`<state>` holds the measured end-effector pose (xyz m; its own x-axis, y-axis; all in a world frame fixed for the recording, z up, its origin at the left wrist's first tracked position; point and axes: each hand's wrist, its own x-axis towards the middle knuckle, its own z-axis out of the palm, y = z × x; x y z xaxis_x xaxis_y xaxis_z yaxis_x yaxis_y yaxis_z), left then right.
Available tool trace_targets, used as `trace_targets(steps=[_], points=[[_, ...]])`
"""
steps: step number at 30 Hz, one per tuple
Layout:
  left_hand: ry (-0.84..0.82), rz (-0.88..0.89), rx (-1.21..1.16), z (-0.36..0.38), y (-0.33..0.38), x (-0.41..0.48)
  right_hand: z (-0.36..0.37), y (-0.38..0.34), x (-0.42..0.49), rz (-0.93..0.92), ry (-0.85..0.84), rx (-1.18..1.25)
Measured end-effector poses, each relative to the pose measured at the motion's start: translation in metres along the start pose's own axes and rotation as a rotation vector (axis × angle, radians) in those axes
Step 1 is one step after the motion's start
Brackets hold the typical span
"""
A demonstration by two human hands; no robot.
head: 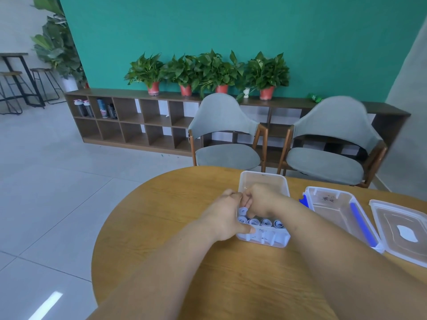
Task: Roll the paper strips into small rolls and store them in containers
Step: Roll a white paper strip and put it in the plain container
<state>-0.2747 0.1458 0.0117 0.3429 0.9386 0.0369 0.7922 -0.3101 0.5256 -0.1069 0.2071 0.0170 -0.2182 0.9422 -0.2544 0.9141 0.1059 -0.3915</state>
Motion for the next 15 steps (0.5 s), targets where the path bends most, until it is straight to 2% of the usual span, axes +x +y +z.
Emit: trace_targets(steps=[6, 15], points=[[0.006, -0.003, 0.02, -0.001, 0.004, -0.002, -0.003, 0.004, -0.001, -0.01, -0.04, 0.09], [0.007, -0.013, 0.039, -0.001, 0.006, -0.003, 0.006, 0.012, -0.002, 0.018, 0.017, 0.201]])
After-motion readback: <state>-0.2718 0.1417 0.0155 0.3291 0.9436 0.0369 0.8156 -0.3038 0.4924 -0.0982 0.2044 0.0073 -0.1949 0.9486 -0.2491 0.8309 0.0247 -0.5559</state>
